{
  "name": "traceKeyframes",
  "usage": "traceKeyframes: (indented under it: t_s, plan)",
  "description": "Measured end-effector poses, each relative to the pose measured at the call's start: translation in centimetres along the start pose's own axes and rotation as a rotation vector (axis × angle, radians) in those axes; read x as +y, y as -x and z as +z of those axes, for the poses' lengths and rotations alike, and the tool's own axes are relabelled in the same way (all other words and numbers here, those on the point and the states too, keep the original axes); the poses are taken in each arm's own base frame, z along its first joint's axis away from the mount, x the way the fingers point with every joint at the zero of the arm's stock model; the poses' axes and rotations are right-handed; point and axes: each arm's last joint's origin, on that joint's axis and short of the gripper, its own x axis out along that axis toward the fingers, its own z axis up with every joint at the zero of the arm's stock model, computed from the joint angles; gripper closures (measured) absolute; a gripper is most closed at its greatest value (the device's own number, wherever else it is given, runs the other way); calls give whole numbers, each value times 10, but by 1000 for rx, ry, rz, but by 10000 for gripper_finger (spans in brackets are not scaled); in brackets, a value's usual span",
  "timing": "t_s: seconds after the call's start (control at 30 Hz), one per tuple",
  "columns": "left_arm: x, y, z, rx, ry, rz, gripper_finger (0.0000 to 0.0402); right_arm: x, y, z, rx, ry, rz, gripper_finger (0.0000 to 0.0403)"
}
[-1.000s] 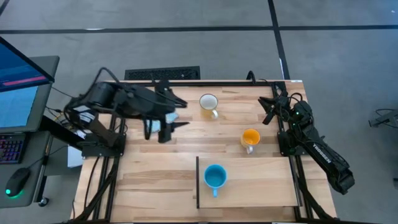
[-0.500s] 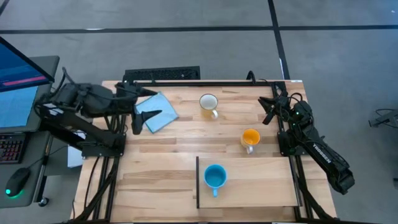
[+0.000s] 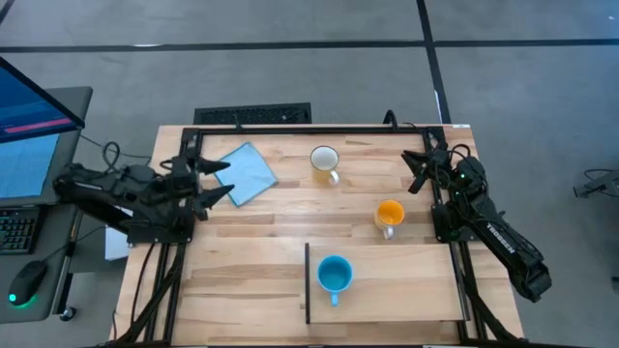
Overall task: Stack small to large cups/mugs on shelf
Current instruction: Put the yellow mug on the shelf
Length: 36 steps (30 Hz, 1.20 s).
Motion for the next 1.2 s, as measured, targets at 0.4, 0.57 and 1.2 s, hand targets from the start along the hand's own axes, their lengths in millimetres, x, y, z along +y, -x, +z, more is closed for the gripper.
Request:
traceKeyframes:
  t_s: [0.4, 0.57, 1.2]
  plan:
    - [34, 29, -84, -78, 56, 170, 100, 0, 0, 0, 0, -79, 0, 317]
    - [38, 28, -104, -76, 49, 250, 100, 0, 0, 0, 0, -165, 0, 317]
    - [42, 17, -151, -53, 153, 446, 100, 0, 0, 0, 0, -177, 0, 317]
